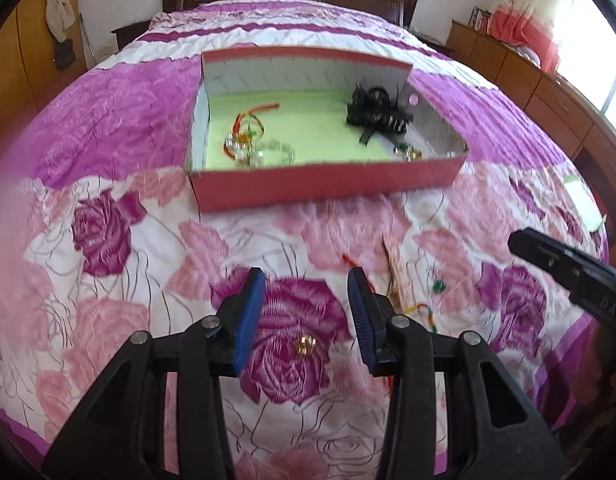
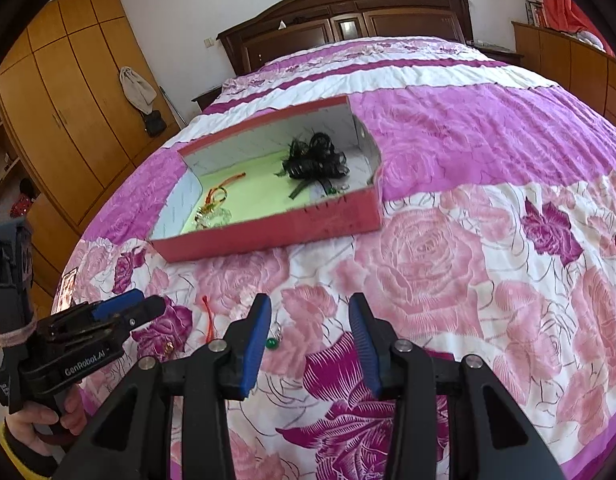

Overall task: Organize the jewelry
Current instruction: 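Withdraw both open tools from the box back over the quilt, then grasp a small gold charm with the left tool while the right tool grasps another green-bead earring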

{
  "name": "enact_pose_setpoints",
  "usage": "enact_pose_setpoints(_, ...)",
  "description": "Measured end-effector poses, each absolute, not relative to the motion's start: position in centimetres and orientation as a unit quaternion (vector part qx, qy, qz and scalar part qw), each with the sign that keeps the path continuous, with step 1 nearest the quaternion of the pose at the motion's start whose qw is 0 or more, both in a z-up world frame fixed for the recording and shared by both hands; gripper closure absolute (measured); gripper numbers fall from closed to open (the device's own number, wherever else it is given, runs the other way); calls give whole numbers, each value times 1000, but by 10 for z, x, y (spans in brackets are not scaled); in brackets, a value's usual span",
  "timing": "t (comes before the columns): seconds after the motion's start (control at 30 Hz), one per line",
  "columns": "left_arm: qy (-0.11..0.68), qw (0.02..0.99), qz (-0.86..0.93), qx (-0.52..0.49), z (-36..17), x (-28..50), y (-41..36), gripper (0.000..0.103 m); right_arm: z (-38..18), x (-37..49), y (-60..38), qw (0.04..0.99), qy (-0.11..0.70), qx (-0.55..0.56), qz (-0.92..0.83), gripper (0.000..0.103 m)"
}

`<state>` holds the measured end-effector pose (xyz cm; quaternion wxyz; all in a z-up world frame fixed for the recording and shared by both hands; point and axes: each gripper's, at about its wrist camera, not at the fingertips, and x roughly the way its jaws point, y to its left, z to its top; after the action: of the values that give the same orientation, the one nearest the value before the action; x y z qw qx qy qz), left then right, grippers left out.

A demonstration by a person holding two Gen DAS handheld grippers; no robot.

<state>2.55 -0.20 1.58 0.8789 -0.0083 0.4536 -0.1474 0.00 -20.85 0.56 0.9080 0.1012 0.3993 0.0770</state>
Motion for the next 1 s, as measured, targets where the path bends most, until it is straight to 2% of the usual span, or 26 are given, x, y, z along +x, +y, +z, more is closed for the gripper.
enact_pose_setpoints(0.3, 478, 864, -155, 13, -4, 10, 0, 71, -9, -4, -215, 901, 413, 112, 73, 59)
enact_pose_setpoints(0.37, 481, 862, -157, 22, -8, 7, 0, 85, -11, -3, -216, 900, 415, 113, 73, 59)
enact_pose_setpoints(0.43, 484, 860, -161, 30, -12, 5, -2, 93, -13, -3, -216, 899, 417, 114, 73, 59)
enact_pose_setpoints(0.53, 486, 857, -167, 32, -16, 6, -4, 101, -15, -2, -217, 897, 420, 117, 73, 59)
enact_pose_setpoints(1.0, 484, 857, -175, 19, -22, 11, -3, 102, -20, 1, -211, 893, 428, 112, 78, 59)
